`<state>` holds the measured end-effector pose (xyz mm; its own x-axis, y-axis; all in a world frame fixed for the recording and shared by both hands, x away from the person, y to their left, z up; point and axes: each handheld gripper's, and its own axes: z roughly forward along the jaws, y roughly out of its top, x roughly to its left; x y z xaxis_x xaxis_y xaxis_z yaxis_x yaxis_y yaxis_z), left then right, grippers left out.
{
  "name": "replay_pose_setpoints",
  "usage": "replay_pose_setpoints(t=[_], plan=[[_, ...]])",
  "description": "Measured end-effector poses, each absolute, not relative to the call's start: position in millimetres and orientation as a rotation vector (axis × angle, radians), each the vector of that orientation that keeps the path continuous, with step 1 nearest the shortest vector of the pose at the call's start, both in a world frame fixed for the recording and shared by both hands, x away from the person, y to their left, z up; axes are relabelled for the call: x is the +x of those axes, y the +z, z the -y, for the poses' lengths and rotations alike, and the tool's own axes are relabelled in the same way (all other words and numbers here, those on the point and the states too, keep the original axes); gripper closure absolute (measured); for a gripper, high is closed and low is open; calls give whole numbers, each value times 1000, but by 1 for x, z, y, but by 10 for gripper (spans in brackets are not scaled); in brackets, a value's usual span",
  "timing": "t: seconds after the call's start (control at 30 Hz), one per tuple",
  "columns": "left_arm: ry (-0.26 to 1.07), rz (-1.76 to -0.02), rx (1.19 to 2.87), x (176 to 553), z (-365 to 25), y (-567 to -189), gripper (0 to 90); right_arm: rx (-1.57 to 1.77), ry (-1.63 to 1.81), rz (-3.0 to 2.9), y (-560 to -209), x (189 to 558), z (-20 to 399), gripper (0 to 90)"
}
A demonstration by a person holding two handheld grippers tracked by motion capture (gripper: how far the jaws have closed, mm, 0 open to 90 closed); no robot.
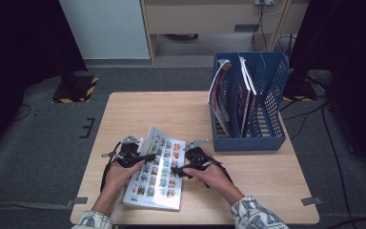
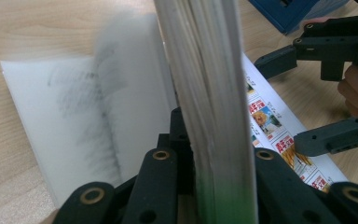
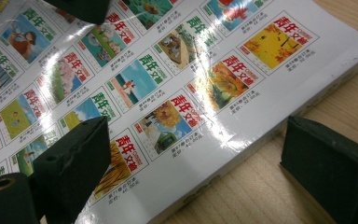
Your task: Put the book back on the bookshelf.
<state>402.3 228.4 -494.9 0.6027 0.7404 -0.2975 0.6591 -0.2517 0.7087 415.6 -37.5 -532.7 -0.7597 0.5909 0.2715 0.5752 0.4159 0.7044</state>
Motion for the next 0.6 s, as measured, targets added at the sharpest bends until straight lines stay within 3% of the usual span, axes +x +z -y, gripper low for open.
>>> replay_pose_setpoints(t=[0.6], plan=[[244,-969,1930,381,-227,-467,811,1108,1366,-2618,-527,415,39,99]])
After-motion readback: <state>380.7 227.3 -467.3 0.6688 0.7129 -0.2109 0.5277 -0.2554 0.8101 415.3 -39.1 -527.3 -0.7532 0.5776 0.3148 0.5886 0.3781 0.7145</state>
